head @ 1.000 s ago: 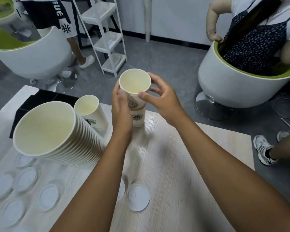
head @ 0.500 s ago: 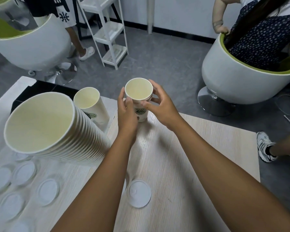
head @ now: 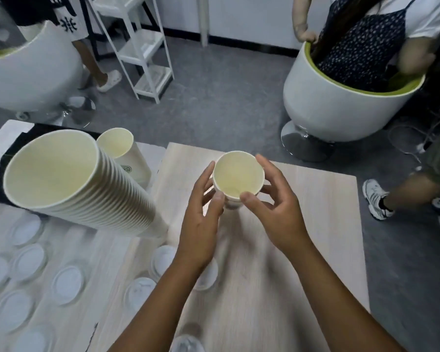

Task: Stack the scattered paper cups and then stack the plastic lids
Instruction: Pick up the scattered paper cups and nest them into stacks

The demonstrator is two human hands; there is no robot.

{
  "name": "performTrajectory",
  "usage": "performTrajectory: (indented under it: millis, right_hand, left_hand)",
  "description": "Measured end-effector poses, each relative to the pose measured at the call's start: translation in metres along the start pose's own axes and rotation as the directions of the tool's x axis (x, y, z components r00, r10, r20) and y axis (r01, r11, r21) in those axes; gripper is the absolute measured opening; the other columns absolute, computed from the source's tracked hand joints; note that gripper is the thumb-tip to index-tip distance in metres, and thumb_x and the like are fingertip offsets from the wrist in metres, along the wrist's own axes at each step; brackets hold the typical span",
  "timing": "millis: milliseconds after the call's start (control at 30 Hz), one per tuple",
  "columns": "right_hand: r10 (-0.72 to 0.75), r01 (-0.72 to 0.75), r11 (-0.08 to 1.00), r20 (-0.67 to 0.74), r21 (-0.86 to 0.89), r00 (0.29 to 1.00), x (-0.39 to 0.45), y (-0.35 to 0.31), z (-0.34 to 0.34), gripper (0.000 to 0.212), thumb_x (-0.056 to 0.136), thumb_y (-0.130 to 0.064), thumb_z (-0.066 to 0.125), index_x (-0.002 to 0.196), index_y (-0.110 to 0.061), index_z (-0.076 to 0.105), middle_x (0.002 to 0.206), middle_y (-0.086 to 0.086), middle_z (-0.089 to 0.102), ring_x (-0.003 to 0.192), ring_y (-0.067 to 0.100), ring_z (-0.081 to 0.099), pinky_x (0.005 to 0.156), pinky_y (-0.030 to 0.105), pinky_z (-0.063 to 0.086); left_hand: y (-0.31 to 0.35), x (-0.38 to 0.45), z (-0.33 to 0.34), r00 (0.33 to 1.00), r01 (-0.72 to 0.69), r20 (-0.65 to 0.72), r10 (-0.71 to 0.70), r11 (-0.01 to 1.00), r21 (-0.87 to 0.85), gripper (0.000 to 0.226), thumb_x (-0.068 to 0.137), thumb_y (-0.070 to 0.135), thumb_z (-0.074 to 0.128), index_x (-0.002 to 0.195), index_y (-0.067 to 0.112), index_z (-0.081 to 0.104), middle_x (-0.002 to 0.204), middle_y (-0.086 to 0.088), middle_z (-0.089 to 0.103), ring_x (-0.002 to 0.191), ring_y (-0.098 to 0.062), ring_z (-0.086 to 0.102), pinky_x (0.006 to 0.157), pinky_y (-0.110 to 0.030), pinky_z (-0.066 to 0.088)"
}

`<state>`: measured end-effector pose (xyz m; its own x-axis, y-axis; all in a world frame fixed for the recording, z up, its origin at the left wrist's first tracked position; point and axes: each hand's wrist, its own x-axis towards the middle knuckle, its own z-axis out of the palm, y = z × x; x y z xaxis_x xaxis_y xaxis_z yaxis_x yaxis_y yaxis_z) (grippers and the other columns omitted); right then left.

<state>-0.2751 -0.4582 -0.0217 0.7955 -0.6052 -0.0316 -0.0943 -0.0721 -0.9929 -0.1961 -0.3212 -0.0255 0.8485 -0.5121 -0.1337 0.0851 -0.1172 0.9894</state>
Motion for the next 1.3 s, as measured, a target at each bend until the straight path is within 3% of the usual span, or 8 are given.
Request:
performTrajectory:
  millis: [100,200,400,567,800,1033,1167,1300]
  right_hand:
    - [0.048,-0.049,0.998,-0.025,-0.027,0.999,-0.058,0.001,-0.020,0.071,0.078,-0.041,0.085,0.137,-0.058,0.048,0.136,-0.038,0.053,0.124,-0.006,0.055,0.085,0.014,0.055]
    - [0.109,-0.111,0.993,-0.047,-0.045,0.993,-0.110,0.008,-0.033,0.074,0.070,-0.046,0.085,0.132,-0.064,0.048,0.136,-0.040,0.052,0.125,-0.007,0.054,0.085,0.013,0.055]
    - [0.183,-0.182,0.979,0.000,-0.091,0.983,-0.176,0.031,-0.032,0.080,0.073,-0.041,0.086,0.133,-0.071,0.042,0.138,-0.039,0.048,0.127,-0.006,0.052,0.087,0.012,0.053]
    - [0.178,-0.174,0.979,0.029,-0.108,0.984,-0.180,0.037,-0.033,0.080,0.074,-0.044,0.086,0.132,-0.073,0.040,0.137,-0.042,0.045,0.128,-0.007,0.049,0.088,0.010,0.052]
    - [0.155,-0.150,0.983,0.041,-0.104,0.987,-0.173,0.042,-0.033,0.081,0.076,-0.040,0.087,0.135,-0.070,0.040,0.141,-0.041,0.044,0.133,-0.006,0.047,0.092,0.010,0.050]
    - [0.092,-0.089,0.991,0.029,-0.104,0.995,-0.176,0.028,-0.027,0.086,0.071,-0.035,0.092,0.137,-0.061,0.043,0.143,-0.033,0.049,0.134,0.000,0.050,0.102,0.021,0.052]
    - [0.037,-0.025,0.990,0.084,-0.136,0.996,-0.171,0.000,-0.009,0.082,0.071,-0.042,0.091,0.139,-0.054,0.047,0.142,-0.030,0.052,0.132,0.001,0.052,0.101,0.021,0.052]
    - [-0.020,0.047,0.986,0.165,-0.158,0.986,-0.170,-0.029,0.030,0.086,0.072,-0.043,0.091,0.142,-0.050,0.043,0.143,-0.037,0.048,0.132,-0.003,0.050,0.099,0.015,0.051]
  left_hand:
    - [-0.008,-0.048,0.003,0.996,-0.015,0.088,0.011,0.999,0.048,0.059,0.089,0.056,0.060,0.145,0.049,0.043,0.150,0.024,0.050,0.136,-0.003,0.052,0.102,-0.026,0.053]
    - [-0.016,-0.091,0.001,0.986,-0.013,0.169,0.002,0.998,0.069,0.062,0.083,0.046,0.072,0.140,0.047,0.045,0.142,0.032,0.051,0.132,0.003,0.052,0.089,-0.011,0.052]
    - [-0.036,-0.136,-0.014,0.951,0.058,0.289,-0.109,0.982,0.181,0.076,0.072,0.051,0.079,0.138,0.064,0.044,0.147,0.033,0.048,0.137,0.005,0.046,0.088,-0.021,0.057]
    - [-0.043,-0.137,-0.017,0.936,0.038,0.336,-0.108,0.977,0.209,0.080,0.072,0.052,0.081,0.144,0.055,0.044,0.147,0.031,0.049,0.137,0.003,0.047,0.088,-0.020,0.056]
    - [-0.043,-0.131,-0.015,0.933,0.016,0.349,-0.087,0.979,0.202,0.074,0.074,0.052,0.080,0.138,0.064,0.044,0.144,0.033,0.050,0.135,0.005,0.048,0.086,-0.014,0.054]
    - [-0.025,-0.132,-0.030,0.939,-0.040,0.343,-0.027,0.981,0.187,0.083,0.074,0.041,0.088,0.140,0.061,0.043,0.145,0.028,0.053,0.136,0.000,0.052,0.094,-0.024,0.057]
    - [-0.002,-0.137,-0.057,0.963,-0.075,0.269,0.030,0.984,0.161,0.080,0.066,0.050,0.086,0.135,0.063,0.048,0.142,0.027,0.057,0.133,0.000,0.054,0.095,-0.027,0.059]
    - [0.016,-0.148,-0.104,0.979,-0.123,0.182,0.095,0.981,0.147,0.082,0.065,0.048,0.088,0.138,0.052,0.051,0.144,0.019,0.059,0.133,-0.007,0.057,0.096,-0.031,0.060]
